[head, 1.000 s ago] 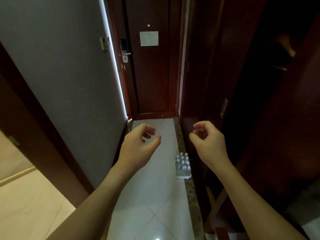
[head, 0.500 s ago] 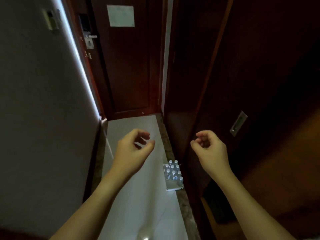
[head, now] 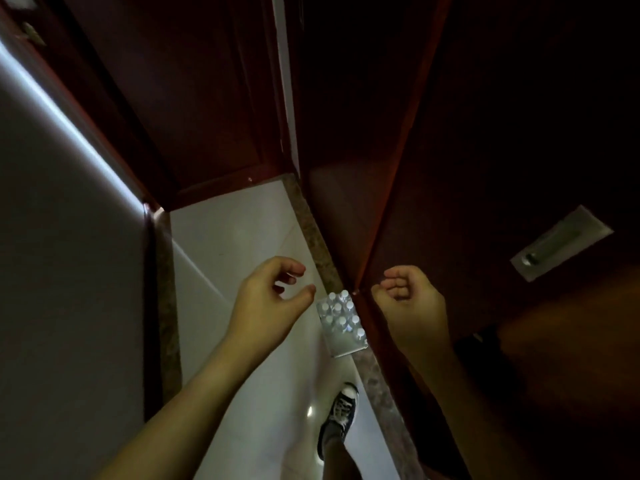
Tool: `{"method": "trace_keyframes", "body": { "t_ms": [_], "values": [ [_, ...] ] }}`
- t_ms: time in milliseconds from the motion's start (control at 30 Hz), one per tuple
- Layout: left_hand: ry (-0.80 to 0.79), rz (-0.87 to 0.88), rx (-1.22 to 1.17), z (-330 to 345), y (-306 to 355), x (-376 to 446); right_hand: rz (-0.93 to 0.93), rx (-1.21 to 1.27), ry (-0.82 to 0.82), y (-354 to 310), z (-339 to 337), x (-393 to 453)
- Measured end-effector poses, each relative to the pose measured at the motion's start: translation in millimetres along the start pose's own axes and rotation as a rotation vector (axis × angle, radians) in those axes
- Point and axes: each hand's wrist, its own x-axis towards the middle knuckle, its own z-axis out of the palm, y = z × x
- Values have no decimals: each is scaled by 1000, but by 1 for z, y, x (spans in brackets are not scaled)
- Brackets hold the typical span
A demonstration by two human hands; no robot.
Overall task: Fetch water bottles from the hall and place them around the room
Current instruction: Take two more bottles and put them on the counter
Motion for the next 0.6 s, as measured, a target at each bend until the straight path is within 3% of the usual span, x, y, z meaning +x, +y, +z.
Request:
{"method": "trace_keyframes", "body": {
  "t_ms": [133,333,467,600],
  "values": [
    [-50,-60,15,44,-37,62,66,-1,-60,38,28,67],
    [-169,-165,-9,109,-111,146,210,-46,0,116,85,151],
    [-239,-198,-3,160,-178,187,269,-104,44,193,126,187],
    [-365,-216,148,221,-275,210,396,-149,38,292,170,205]
  ]
}}
